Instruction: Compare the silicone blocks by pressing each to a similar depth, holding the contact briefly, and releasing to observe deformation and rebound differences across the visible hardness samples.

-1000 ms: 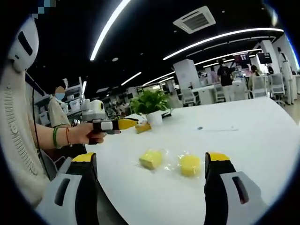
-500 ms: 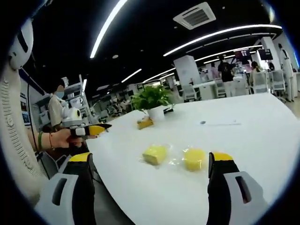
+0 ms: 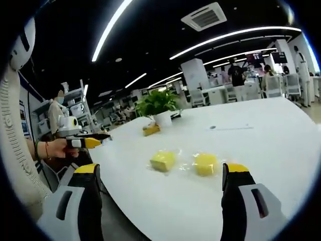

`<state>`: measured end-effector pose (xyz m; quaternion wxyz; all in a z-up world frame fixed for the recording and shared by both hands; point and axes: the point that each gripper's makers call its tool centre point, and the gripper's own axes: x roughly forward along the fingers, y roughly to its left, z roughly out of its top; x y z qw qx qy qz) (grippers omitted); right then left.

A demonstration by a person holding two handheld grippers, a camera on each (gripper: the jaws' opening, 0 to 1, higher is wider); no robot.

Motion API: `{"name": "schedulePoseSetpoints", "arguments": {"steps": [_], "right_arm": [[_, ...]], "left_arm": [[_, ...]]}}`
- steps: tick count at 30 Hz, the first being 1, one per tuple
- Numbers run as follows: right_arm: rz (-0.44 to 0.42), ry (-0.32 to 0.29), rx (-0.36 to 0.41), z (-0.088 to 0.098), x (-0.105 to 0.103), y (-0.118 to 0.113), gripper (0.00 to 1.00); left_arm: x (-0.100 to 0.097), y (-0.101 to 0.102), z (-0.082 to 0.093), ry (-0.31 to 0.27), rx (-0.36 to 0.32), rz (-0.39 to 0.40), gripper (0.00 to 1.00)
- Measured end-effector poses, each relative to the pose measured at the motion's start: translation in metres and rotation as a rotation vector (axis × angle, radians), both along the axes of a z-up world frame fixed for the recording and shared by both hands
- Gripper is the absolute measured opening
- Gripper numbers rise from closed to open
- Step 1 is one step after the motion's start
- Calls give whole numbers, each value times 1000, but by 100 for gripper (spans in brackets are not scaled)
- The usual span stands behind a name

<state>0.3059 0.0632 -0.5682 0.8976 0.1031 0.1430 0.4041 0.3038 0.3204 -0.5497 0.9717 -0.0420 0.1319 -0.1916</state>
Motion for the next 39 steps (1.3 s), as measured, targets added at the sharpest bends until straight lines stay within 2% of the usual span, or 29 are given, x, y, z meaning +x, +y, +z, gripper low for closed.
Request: {"name": "schedulePoseSetpoints", "arguments": {"steps": [6, 13, 32, 39], "right_arm": [[-12, -2, -2, 1, -1, -2, 94], [-9, 1, -11, -1, -2, -4, 92], [19, 15, -20, -7, 2, 2, 90], [37, 20, -31, -7, 4, 5, 89]], "left_arm": [[1, 2, -1, 0, -17, 14, 85], [4, 9, 1, 6, -83, 55, 85], [5, 5, -6, 27, -52, 35, 83], [8, 6, -9, 37, -69, 34, 82]]}}
